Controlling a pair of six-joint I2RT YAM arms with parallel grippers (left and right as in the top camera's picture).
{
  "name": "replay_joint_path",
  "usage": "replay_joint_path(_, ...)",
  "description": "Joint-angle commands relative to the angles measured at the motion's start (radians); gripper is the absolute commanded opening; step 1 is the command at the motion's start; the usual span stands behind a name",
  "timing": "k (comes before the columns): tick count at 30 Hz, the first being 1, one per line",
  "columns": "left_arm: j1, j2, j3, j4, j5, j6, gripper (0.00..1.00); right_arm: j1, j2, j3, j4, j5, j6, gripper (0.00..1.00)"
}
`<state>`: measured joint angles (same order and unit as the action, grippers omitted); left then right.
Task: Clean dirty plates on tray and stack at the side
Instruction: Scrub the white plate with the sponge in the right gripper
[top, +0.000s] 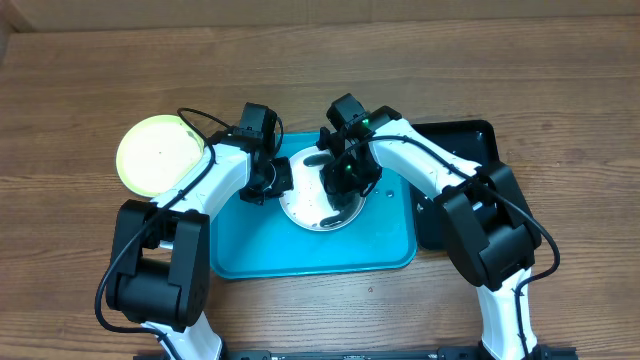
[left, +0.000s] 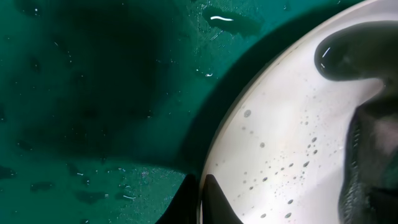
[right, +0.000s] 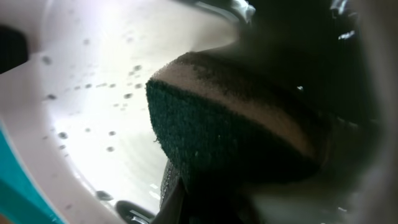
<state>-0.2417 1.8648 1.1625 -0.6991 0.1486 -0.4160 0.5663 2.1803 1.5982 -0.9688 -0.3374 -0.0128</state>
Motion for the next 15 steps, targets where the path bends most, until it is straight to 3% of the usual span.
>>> replay_joint_path(1,-0.008,0.015,-0.008,0.011,0.036,0.001,0.04,0.029,0.060,0.000,-0.010,-0.145,-0.023,0.04)
replay_joint_path(5,-0.008,0.015,-0.008,0.008,0.035,0.001,0.04,0.021,0.060,0.116,-0.057,-0.235,-0.071,0.04)
replay_joint_path(15,-0.008,0.015,-0.008,0.005,0.035,0.001,0.04,-0.084,0.060,0.424,-0.307,-0.234,-0.073,0.04)
